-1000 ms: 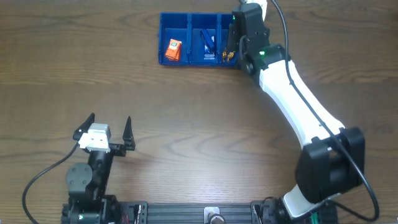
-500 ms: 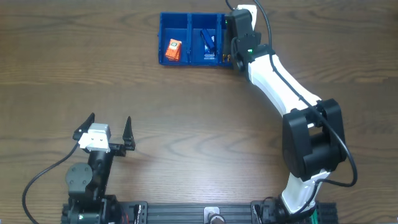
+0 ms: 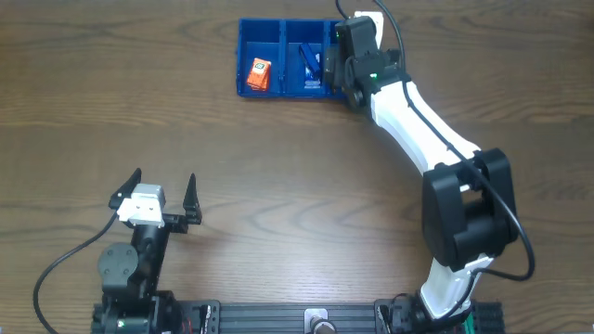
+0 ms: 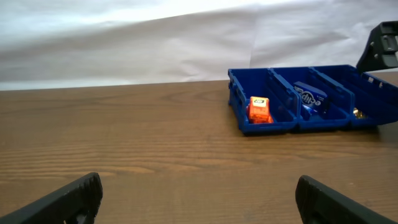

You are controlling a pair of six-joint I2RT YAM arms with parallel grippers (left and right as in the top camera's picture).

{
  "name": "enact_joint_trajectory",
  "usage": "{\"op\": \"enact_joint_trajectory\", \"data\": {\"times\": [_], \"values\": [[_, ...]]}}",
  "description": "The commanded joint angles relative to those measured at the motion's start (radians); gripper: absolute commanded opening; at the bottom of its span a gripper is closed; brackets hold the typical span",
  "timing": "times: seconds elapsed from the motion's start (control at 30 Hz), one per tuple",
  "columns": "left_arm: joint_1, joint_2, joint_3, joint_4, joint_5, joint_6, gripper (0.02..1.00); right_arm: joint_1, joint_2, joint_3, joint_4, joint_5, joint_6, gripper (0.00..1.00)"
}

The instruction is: Sort Candies Into Trays

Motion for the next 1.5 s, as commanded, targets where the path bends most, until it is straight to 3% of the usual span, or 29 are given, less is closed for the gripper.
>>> {"op": "enact_joint_trajectory", "data": {"times": [0.03, 0.27, 0.47, 0.63, 0.97, 1.17, 1.5], "values": [[0.004, -0.006, -0.019, -0.033, 0.025, 0.004, 0.998, -0.016, -0.209, 0.007, -0.068, 0.004, -0.053, 0.998], [0.004, -0.006, -0.019, -0.033, 0.025, 0.004, 0.998, -0.146, -0.464, -0.041, -0.216, 0.003, -0.173, 0.998], [0.004, -0.006, -0.019, -0.033, 0.025, 0.004, 0.998, -0.249, -0.752, -0.264, -0.192, 0.002, -0.185, 0.998], [0.004, -0.006, -0.019, -0.033, 0.025, 0.004, 0.998, -0.249, -0.984, -0.502, -0.155, 0.000, -0.184, 0.998], [0.004, -0.006, -0.019, -0.034, 0.025, 0.004, 0.998, -0.249, -1.421, -0.992, 0.092, -0.085, -0.183, 0.998], [0.004, -0.006, -0.019, -0.034, 0.025, 0.004, 0.998, -0.249, -1.636, -1.152, 0.195, -0.172, -0.184, 0.998], [0.004, -0.006, -0.019, -0.033, 0.025, 0.004, 0.998, -0.267, -1.849, -1.287, 0.264, -0.175, -0.184, 0.998]]}}
